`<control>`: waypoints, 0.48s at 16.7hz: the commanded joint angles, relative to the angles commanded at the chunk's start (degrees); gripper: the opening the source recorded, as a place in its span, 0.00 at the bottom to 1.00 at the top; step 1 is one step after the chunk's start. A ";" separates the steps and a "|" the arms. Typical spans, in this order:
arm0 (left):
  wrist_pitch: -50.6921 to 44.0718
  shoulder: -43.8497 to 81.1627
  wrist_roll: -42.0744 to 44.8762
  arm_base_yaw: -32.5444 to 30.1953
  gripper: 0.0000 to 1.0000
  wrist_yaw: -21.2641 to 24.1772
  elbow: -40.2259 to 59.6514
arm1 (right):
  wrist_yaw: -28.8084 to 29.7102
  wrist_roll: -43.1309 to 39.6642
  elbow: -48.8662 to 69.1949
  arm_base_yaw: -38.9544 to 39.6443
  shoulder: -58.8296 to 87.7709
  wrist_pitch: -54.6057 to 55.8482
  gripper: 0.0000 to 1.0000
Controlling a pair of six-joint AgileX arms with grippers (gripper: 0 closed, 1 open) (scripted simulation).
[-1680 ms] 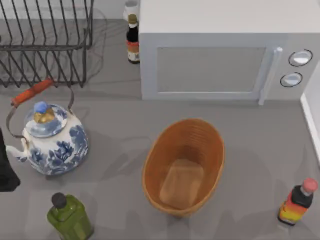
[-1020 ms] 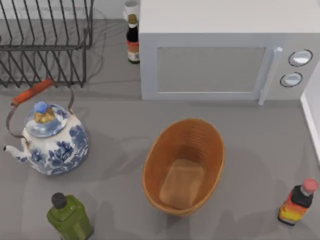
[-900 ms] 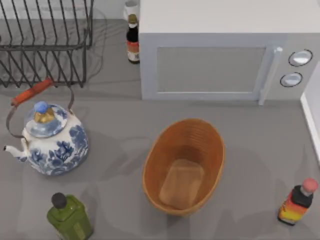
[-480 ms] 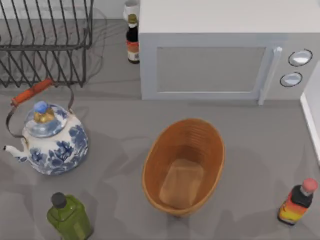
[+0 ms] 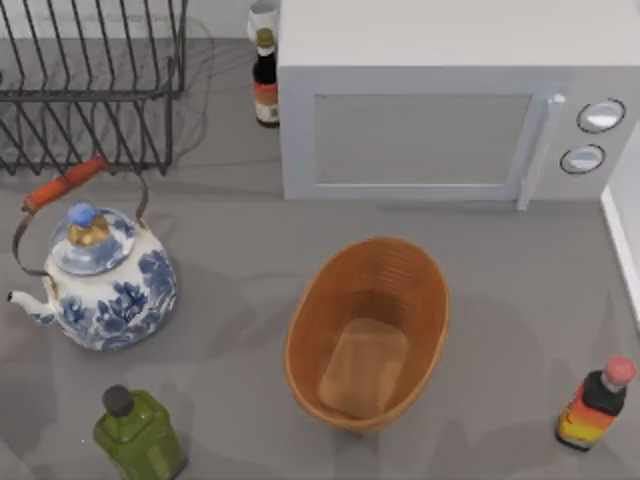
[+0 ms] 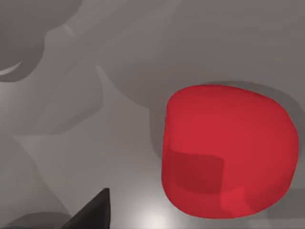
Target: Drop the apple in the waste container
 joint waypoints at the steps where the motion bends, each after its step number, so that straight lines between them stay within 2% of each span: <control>1: 0.00 0.00 0.00 0.00 1.00 0.00 0.00 | 0.00 0.00 0.00 0.00 0.00 0.00 1.00; 8: 3.47 3.18 -2.06 -2.45 1.00 -0.10 0.50 | 0.00 0.00 0.00 0.00 0.00 0.00 1.00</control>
